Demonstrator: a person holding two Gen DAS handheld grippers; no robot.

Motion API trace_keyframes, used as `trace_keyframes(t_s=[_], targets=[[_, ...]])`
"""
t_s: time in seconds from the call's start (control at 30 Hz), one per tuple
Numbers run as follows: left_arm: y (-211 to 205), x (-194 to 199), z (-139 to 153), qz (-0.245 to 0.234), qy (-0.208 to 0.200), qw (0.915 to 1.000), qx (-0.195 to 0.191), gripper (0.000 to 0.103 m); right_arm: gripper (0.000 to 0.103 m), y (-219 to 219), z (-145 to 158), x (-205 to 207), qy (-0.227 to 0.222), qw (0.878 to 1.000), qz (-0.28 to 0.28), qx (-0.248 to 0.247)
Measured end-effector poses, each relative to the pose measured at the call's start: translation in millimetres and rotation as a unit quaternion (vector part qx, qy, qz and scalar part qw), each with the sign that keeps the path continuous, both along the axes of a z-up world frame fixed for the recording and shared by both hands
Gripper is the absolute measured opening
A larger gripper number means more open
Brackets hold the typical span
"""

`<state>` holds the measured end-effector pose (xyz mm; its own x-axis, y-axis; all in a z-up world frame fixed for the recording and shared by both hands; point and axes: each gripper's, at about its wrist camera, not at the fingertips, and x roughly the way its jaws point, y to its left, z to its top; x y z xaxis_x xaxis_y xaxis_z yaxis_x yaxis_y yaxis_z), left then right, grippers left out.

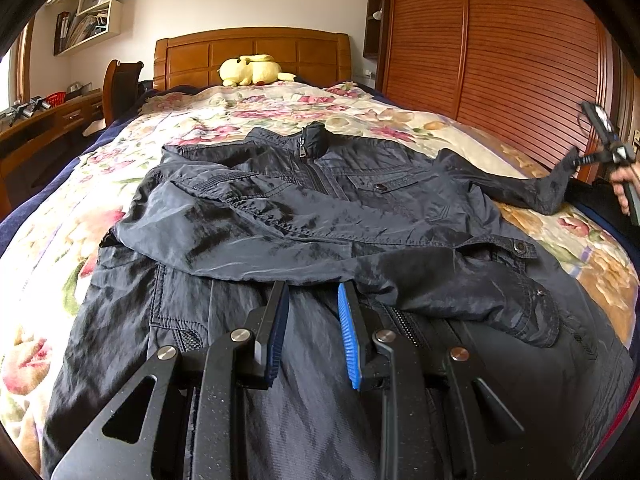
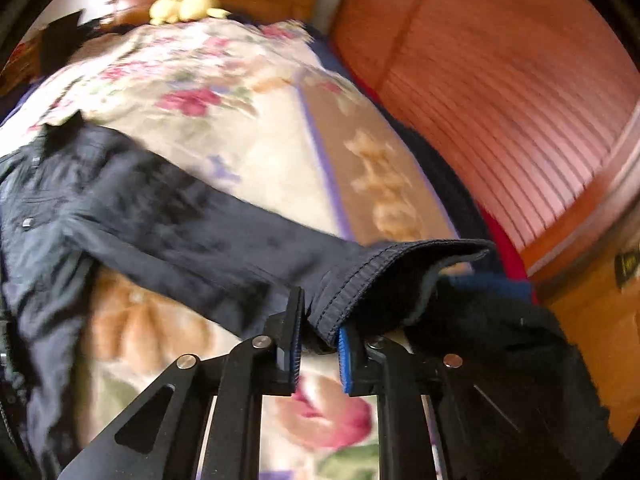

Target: Fold large clothes

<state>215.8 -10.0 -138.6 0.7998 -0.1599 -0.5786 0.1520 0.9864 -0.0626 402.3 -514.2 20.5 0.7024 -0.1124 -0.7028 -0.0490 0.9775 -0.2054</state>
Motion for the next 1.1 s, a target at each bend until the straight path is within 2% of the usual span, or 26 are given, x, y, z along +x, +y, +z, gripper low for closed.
trace_keyframes(t_s=[0.13, 0.23, 0.4, 0.53, 0.67, 0.77, 0.93, 1.03, 1.1], targets=[[0, 0, 0, -0.001, -0.001, 1.0000, 0.000, 0.026, 0.011, 56, 36, -25, -0.036, 0.997, 0.061, -0.006], [0, 0, 0, -0.001, -0.002, 1.0000, 0.000, 0.026, 0.011, 108, 60, -47, -0.067, 0.990, 0.121, -0.008], [-1, 0, 1, 0.000, -0.003, 1.0000, 0.000, 0.026, 0.010, 190, 86, -92, -0.099, 0.970, 0.224, -0.004], [2, -4, 4, 0.002, -0.010, 0.9999, -0.005, 0.026, 0.010, 232, 90, -124, -0.100, 0.955, 0.280, -0.006], [2, -3, 4, 0.002, -0.010, 0.9999, -0.005, 0.026, 0.010, 247, 88, -144, -0.091, 0.950, 0.300, -0.006], [3, -3, 4, 0.001, -0.010, 0.9999, -0.004, 0.026, 0.010, 243, 92, -144, -0.088, 0.949, 0.303, 0.019], [3, -2, 4, 0.002, -0.010, 0.9999, -0.006, 0.026, 0.010, 235, 106, -156, -0.098, 0.938, 0.328, 0.060], [3, -2, 4, 0.002, -0.010, 0.9999, -0.006, 0.026, 0.010, 230, 106, -164, -0.099, 0.931, 0.342, 0.086], [4, -2, 4, 0.002, -0.011, 0.9999, -0.007, 0.026, 0.010, 232, 100, -161, -0.093, 0.930, 0.346, 0.086]])
